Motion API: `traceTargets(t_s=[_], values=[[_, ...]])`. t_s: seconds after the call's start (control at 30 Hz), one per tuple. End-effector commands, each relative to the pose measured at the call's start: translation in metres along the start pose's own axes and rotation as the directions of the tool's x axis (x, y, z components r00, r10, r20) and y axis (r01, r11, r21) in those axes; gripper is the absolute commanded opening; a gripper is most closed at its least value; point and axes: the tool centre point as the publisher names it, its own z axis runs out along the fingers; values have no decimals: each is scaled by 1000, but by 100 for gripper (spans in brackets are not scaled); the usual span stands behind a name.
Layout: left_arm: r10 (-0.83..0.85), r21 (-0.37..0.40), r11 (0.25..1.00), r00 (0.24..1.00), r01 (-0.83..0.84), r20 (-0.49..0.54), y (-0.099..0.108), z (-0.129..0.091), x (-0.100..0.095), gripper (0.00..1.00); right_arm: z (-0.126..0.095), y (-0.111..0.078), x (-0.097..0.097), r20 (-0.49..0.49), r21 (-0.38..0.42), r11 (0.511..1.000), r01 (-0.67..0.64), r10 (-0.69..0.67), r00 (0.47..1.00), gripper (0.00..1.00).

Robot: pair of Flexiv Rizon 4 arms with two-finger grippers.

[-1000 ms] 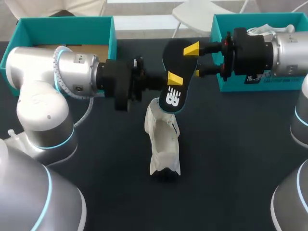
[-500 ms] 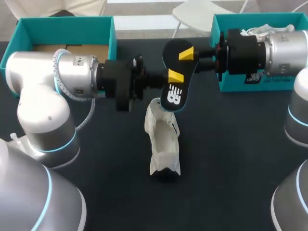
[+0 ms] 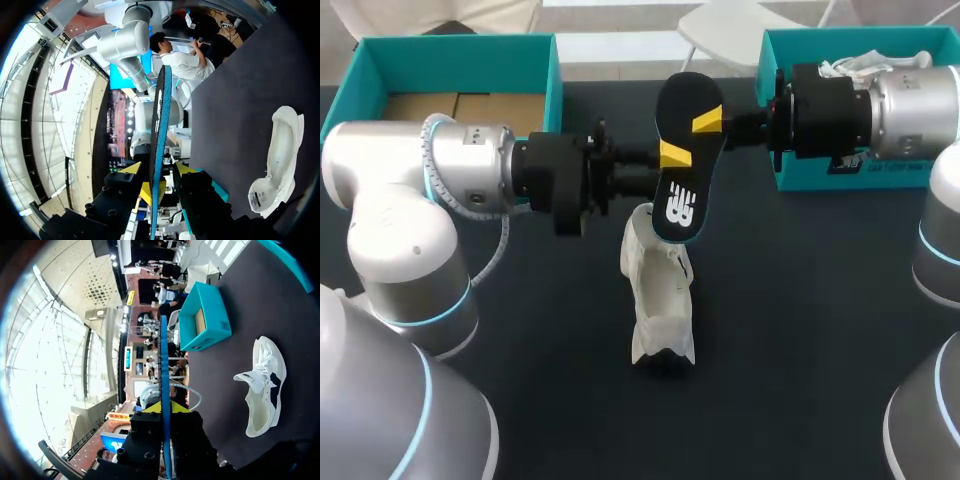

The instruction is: Take the shoe out of the shoebox, open the shoe tongue, remove and reinsert the insole, then place the shoe into the shoebox

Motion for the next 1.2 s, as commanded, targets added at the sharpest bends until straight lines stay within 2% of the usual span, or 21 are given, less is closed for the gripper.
traceTargets(t_s=[0.03, 0.13, 0.2, 0.3, 0.4, 0.47, 0.5, 0.53, 0.67, 0.7, 0.73, 0.8, 0.97, 1.2], values=[[-2, -79, 997, 1000, 1, -7, -15, -48, 5, 100, 3, 3, -3, 17, 3, 1000, -4, 4, 1000, 0], [-3, -116, 993, 999, -3, -46, -9, -70, 0, 100, 5, 3, -8, 27, 12, 1000, -13, 13, 1000, 0], [6, -131, 991, 997, -16, -77, -5, -76, -5, 100, 7, 1, -10, 35, 19, 1000, -18, 18, 999, 0], [-2, -113, 993, 991, -14, -136, 0, -82, -20, 100, 9, -1, -15, 52, 28, 999, -24, 23, 998, 0], [-18, -73, 997, 959, -3, -283, 3, -81, -31, 100, 10, -4, -21, 57, 27, 999, -35, 34, 998, 0], [-52, -48, 998, 948, 39, -315, 3, -79, -38, 100, 10, -6, -23, 60, 27, 999, -38, 36, 998, 0], [-41, -42, 999, 923, 27, -383, 3, -79, -43, 100, 10, -7, -24, 63, 28, 999, -39, 38, 997, 0], [-86, -24, 996, 908, 84, -410, 2, -78, -45, 100, 10, -8, -25, 65, 29, 999, -41, 39, 997, 0], [-130, -26, 990, 800, 142, -586, -1, -76, -49, 100, 9, -10, -28, 70, 26, 999, -46, 44, 997, 0], [-163, -39, 982, 730, 184, -664, -3, -75, -47, 100, 9, -10, -28, 70, 26, 999, -47, 45, 997, 0], [-175, -48, 980, 714, 195, -677, -3, -75, -47, 100, 9, -11, -29, 70, 25, 999, -48, 46, 996, 0], [-224, -90, 966, 616, 241, -756, -6, -72, -45, 100, 9, -12, -30, 71, 25, 998, -50, 48, 996, 0], [-253, -158, 960, 473, 232, -844, -6, -69, -43, 100, 10, -13, -32, 70, 25, 998, -55, 53, 996, 0], [-246, -161, 964, 478, 211, -843, -5, -68, -43, 100, 12, -13, -32, 56, 32, 999, -42, 40, 998, 0]])
